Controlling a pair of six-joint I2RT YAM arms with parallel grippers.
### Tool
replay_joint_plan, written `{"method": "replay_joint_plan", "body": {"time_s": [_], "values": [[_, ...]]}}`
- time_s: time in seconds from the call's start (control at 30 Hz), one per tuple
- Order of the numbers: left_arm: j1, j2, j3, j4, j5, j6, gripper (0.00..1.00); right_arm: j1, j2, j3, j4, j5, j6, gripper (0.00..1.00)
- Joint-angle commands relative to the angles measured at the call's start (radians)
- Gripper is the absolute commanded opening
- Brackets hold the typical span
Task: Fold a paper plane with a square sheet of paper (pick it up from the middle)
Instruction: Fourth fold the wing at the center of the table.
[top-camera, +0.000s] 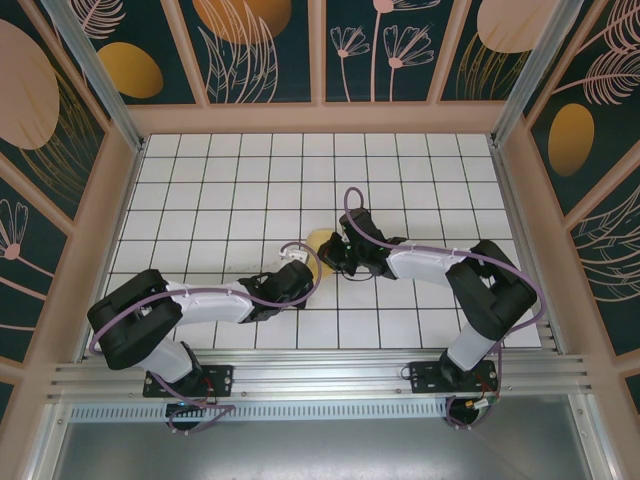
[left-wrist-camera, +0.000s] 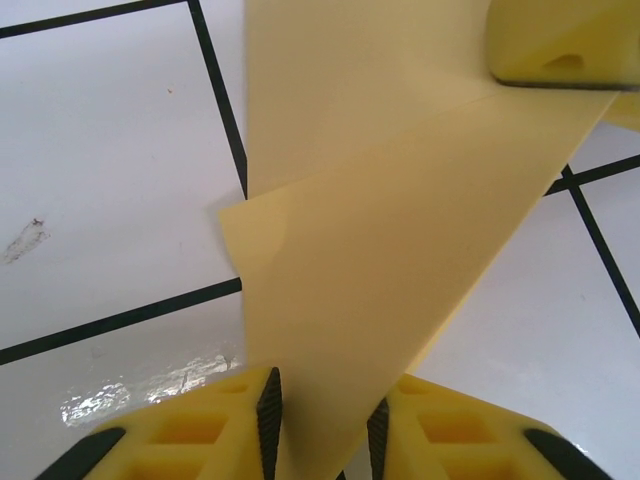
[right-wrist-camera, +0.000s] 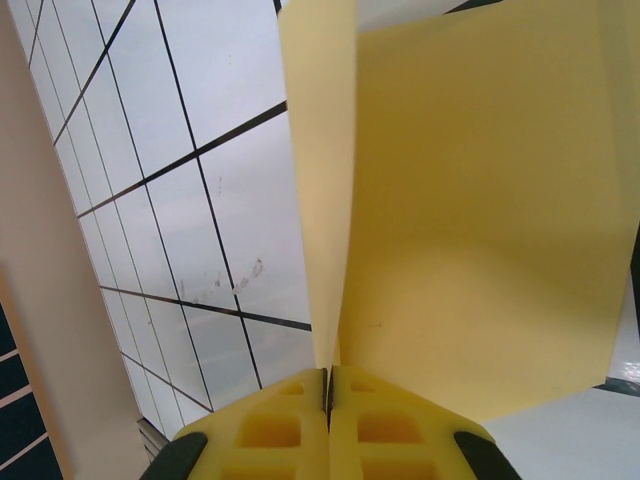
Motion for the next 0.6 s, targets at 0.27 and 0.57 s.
{"method": "replay_joint_plan", "body": {"time_s": [0.27,0.57], "values": [[-0.004,0.003,0.003,-0.03,-0.051,0.008,0.22,-0.004,0.008,0.037,-0.027,-0.015,-0.018,0.09],[-0.003,-0.007,0.009,-0.03,-0.039,0.012,0.34,-0.004,0.008,0.042,-0.036,-0.012,-0.029,0.13]]}}
